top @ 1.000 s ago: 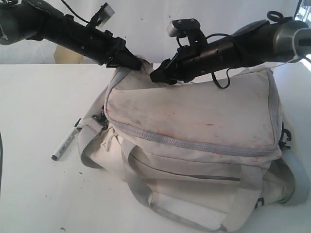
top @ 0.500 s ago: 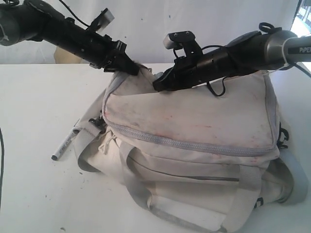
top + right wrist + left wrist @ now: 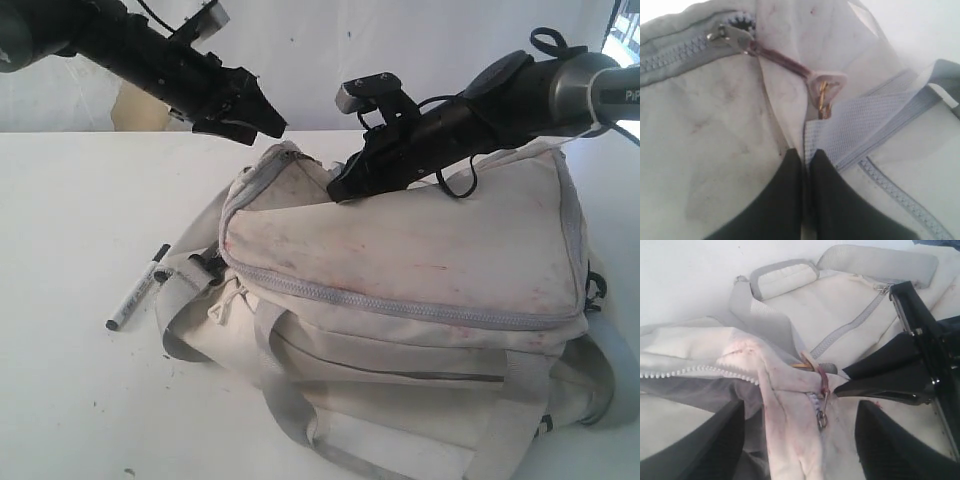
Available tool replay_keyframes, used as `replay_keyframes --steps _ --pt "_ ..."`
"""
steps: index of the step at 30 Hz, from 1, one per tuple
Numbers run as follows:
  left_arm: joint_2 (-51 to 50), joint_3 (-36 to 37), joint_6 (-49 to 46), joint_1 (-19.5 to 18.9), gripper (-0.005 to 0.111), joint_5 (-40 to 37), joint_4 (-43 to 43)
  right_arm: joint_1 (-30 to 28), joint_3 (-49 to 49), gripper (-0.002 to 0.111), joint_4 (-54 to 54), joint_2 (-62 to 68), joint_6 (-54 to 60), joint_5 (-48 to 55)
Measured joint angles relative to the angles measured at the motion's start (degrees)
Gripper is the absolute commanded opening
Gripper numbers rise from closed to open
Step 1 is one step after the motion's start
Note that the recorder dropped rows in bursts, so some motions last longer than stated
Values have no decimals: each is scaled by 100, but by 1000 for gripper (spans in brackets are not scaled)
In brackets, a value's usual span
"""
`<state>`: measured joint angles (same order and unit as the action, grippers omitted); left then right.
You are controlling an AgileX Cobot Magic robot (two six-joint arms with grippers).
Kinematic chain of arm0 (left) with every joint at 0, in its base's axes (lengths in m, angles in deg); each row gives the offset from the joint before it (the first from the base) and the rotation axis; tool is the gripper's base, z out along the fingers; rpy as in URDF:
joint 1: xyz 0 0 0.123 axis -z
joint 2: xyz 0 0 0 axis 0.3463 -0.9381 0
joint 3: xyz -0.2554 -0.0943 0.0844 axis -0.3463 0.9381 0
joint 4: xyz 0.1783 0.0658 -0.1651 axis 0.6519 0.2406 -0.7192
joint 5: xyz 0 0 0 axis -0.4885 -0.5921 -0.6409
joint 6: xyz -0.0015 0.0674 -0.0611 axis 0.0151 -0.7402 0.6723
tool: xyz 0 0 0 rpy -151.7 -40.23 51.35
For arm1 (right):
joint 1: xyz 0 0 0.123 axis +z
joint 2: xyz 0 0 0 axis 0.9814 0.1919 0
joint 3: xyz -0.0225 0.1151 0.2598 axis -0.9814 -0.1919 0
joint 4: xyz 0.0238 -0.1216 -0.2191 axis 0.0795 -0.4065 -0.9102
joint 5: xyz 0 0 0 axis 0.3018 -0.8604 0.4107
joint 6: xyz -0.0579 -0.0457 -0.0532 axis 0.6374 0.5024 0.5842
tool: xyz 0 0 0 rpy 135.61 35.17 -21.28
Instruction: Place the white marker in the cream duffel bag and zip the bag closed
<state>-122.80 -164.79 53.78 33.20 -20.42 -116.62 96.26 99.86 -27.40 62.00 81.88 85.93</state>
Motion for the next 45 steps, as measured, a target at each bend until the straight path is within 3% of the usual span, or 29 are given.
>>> replay_keyframes --steps 3,10,14,16,35,45 --pt "0 -88 -127 58 67 0 130 0 0 0 -9 0 -31 -13" --pt "10 -109 -1300 653 65 534 893 0 0 0 -23 0 -326 66" --pt "10 -109 -1421 708 47 611 893 0 0 0 -36 0 -338 77" --pt "10 -109 -1436 708 43 633 893 0 0 0 -36 0 -338 77" --pt "-8 -109 -2054 708 47 828 831 0 0 0 -36 0 -338 100" --pt "-124 -109 -2318 912 46 896 846 0 0 0 -36 0 -338 110"
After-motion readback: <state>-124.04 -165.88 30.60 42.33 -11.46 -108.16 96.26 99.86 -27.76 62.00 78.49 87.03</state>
